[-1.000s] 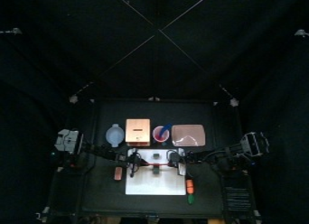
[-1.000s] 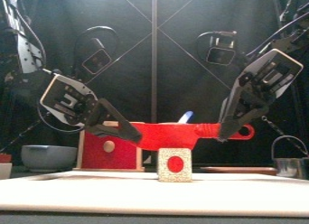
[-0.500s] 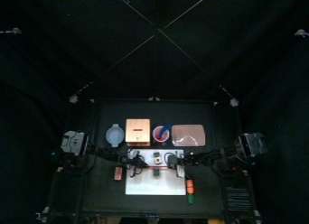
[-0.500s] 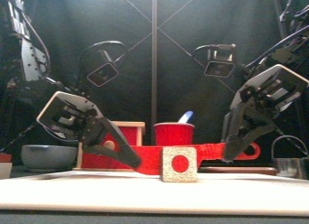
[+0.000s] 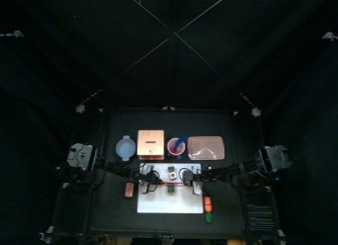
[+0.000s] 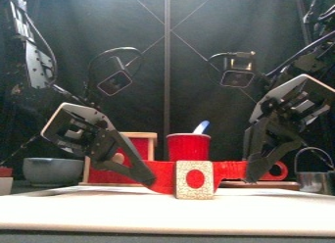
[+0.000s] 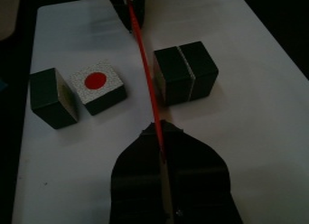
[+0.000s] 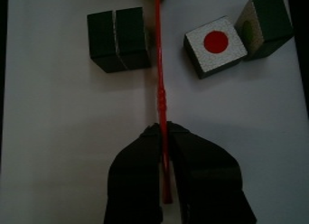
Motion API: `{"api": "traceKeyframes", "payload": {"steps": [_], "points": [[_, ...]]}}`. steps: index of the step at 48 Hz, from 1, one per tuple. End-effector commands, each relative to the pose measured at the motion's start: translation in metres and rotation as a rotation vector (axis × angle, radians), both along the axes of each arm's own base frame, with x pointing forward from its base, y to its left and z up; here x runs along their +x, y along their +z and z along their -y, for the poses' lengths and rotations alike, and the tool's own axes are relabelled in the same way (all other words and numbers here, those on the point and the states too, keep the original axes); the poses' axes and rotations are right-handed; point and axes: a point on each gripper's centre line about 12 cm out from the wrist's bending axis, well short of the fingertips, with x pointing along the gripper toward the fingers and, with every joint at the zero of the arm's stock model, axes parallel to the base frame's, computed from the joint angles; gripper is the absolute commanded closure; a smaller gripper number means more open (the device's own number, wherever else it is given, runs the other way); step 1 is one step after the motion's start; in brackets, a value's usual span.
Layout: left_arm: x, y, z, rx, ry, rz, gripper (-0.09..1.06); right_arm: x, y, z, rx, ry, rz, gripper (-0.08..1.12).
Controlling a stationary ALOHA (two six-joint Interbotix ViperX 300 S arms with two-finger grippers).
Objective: Cut the sushi into 4 pieces with the knife
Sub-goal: Cut the sushi into 4 pieces
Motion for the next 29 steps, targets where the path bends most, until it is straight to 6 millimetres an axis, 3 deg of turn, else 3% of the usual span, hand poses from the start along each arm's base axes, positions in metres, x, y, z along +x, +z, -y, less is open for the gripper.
{"api": "traceKeyframes", "payload": {"steps": [1, 19, 29], "points": [[0.012, 0.003, -0.002, 0.014, -0.002, 0.009, 0.76, 0.013, 0.006, 0.013, -0.008, -0.035, 0.035, 0.97], [0.010, 0.024, -0.019, 0.022, 0.027, 0.056, 0.76, 0.013, 0.022, 0.021, -0.009, -0.049, 0.070, 0.97], [0.011, 0.051, -0.016, 0.030, 0.001, 0.129, 0.76, 0.008, 0.046, 0.017, 0.003, -0.032, 0.108, 0.97]]}}
